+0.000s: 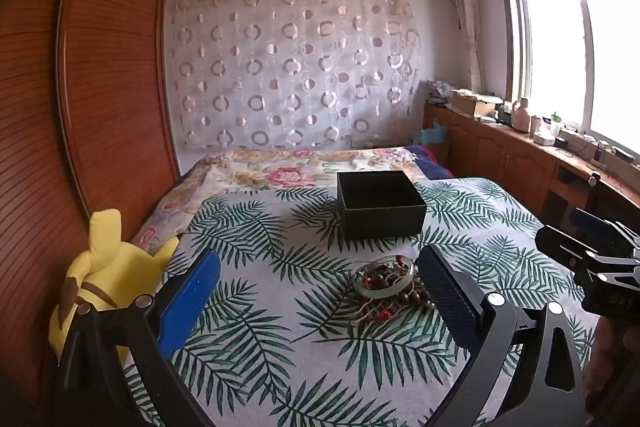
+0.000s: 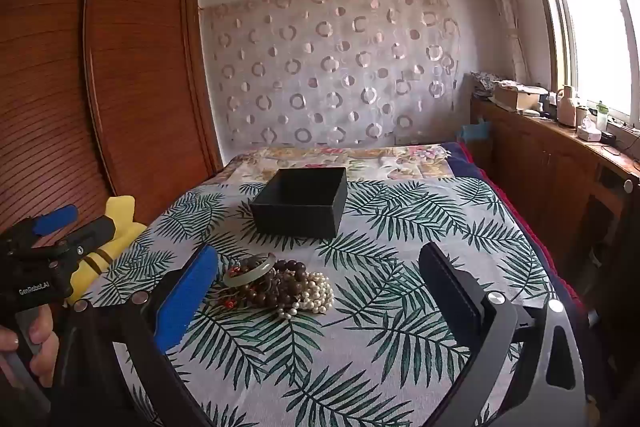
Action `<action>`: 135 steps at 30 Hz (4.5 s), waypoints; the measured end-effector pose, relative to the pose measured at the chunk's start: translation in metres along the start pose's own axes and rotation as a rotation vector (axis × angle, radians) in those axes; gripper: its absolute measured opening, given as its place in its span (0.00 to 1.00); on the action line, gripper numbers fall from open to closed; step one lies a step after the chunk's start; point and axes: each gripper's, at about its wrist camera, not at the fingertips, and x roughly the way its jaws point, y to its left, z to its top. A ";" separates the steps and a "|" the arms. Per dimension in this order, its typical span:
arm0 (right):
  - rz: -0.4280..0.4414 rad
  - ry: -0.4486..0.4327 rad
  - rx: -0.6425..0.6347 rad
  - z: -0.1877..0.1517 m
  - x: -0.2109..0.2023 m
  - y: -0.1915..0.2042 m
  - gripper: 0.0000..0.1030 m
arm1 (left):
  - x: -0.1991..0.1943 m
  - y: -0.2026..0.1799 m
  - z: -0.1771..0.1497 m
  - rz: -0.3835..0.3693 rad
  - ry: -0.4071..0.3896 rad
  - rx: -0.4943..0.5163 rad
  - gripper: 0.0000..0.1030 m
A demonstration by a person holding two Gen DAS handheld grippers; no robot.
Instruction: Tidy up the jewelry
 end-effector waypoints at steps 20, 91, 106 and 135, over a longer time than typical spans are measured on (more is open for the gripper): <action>0.000 -0.003 -0.006 0.000 0.000 0.000 0.98 | 0.002 0.003 -0.001 0.007 0.001 0.010 0.93; 0.019 -0.001 -0.007 -0.003 0.005 0.017 0.98 | -0.001 0.000 0.000 0.007 0.003 0.022 0.93; 0.051 0.058 -0.027 -0.021 0.028 0.007 0.96 | 0.028 0.012 -0.020 -0.043 0.092 0.002 0.93; 0.123 0.271 -0.082 -0.037 0.110 -0.026 0.74 | 0.165 -0.010 -0.024 -0.337 0.403 -0.005 0.77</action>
